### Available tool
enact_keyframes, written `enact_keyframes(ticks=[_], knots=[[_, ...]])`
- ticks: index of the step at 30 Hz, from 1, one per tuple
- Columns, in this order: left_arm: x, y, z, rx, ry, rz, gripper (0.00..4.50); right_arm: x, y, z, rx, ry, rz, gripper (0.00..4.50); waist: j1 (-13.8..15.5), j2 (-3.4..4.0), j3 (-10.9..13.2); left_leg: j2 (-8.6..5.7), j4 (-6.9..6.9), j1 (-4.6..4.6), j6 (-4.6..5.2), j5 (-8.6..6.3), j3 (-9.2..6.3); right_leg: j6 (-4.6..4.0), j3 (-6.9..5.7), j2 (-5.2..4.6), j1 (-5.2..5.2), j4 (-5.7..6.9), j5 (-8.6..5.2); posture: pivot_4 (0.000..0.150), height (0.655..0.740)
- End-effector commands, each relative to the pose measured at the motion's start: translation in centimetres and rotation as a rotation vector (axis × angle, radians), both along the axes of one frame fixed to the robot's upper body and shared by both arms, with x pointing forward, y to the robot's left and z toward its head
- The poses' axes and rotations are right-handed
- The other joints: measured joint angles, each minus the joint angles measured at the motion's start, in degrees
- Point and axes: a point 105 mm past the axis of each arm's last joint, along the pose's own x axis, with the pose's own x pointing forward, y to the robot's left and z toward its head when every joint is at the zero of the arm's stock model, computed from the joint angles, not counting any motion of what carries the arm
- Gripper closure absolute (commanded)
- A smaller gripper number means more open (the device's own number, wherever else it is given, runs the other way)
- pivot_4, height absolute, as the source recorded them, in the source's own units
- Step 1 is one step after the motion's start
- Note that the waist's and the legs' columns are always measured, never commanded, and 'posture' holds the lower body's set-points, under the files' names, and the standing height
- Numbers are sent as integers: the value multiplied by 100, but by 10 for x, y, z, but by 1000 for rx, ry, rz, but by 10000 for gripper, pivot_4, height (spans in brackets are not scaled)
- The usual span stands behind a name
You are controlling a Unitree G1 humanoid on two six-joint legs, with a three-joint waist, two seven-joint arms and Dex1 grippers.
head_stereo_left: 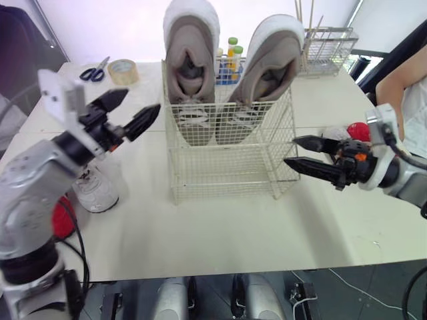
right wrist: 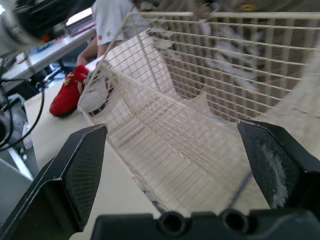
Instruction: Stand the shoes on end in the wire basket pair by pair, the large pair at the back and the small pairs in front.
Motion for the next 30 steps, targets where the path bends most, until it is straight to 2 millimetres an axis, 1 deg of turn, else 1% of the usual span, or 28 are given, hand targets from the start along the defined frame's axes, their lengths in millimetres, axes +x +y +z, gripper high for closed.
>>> enact_keyframes(ticks=[1,3,4,6,7,8,10,11,12,13,14,15,16,18,20,21,24,29,30], knots=[[-38,-17,-3,-34,97,-237,445,-2,-31,44,36,-103,-77,0,36,2,2,-1,-1,0,0,0,1,0,0,-1,0,-2,0,1500,7400],[-46,-34,-7,-18,122,-287,445,0,-51,58,49,-131,-145,0,82,2,2,-3,1,0,0,0,-2,-1,-2,0,6,-2,-1,1500,7400],[-49,-45,-10,-18,129,-313,445,2,-65,64,53,-147,-205,0,113,2,2,-7,2,1,0,0,-8,-1,-5,-1,13,-2,-1,1500,7400],[-58,-70,-22,-12,146,-375,445,2,-92,67,39,-163,-334,0,167,3,-1,-10,3,19,-1,-2,-11,-3,-6,-2,38,-10,-1,1500,7400],[-63,-83,-30,15,145,-397,445,3,-107,67,38,-204,-430,0,185,4,-4,-11,2,24,2,-4,-12,-3,-5,-3,49,-16,-1,1500,7400],[-66,-93,-35,34,135,-409,445,4,-121,66,43,-237,-520,0,189,3,-7,-11,-1,28,2,-5,-11,-4,-3,-2,56,-24,-1,1500,7400],[-67,-104,-41,14,105,-406,445,5,-146,53,37,-287,-719,0,188,1,-10,-10,-2,31,3,-5,-12,-4,-4,2,63,-32,0,1500,7400],[-67,-110,-44,-3,99,-406,445,4,-156,44,43,-296,-804,0,190,6,-14,-10,-3,34,2,-4,-11,-3,-5,5,66,-32,0,1500,7400],[-67,-115,-48,-3,93,-400,445,1,-162,32,18,-295,-856,0,191,22,-24,-8,-4,37,1,-3,-9,-3,-7,8,67,-30,1,1500,7400],[-68,-120,-54,8,86,-394,445,-1,-166,18,-12,-291,-901,0,192,41,-35,-8,-5,39,0,-3,-7,-3,-7,9,67,-30,1,1500,7400],[-68,-124,-61,20,80,-385,445,-5,-163,-4,-54,-264,-927,0,195,55,-44,-9,-6,40,0,-3,-4,-3,-6,9,66,-30,1,1500,7400],[-68,-128,-66,31,71,-381,445,-10,-160,-22,-89,-242,-941,0,201,72,-55,-9,-9,44,-1,-2,-2,-3,-5,10,66,-29,0,1500,7400],[-69,-132,-70,43,60,-382,445,-14,-157,-36,-99,-220,-956,0,201,91,-66,-8,-14,45,-3,-1,-3,-3,-6,14,67,-33,0,1500,7400],[-70,-139,-73,38,40,-383,445,-18,-151,-54,-118,-188,-959,0,191,132,-88,-8,-16,45,-6,0,-2,-2,-5,17,67,-33,-1,1500,7400],[-68,-142,-75,30,23,-374,445,-18,-148,-66,-131,-169,-957,0,163,173,-110,-9,-15,50,-5,-1,6,-2,5,17,68,-39,-1,1500,7400],[-68,-144,-77,38,13,-371,445,-17,-148,-70,-131,-160,-958,0,144,179,-113,-8,-16,53,-4,-2,8,-2,9,20,69,-45,-1,1500,7400],[-68,-146,-81,67,-5,-359,445,-8,-149,-89,-155,-123,-960,0,78,180,-116,-5,-19,67,0,-4,5,-4,11,26,82,-49,-3,1500,7400],[-71,-141,-86,115,-2,-363,445,14,-149,-108,-150,-95,-952,0,34,180,-116,-3,-22,66,4,-6,3,-5,11,28,82,-55,-3,1500,7400],[-71,-141,-87,123,-2,-362,445,20,-152,-112,-143,-88,-963,0,34,180,-116,-3,-22,65,5,-6,3,-4,11,28,82,-55,-3,1500,7400]])
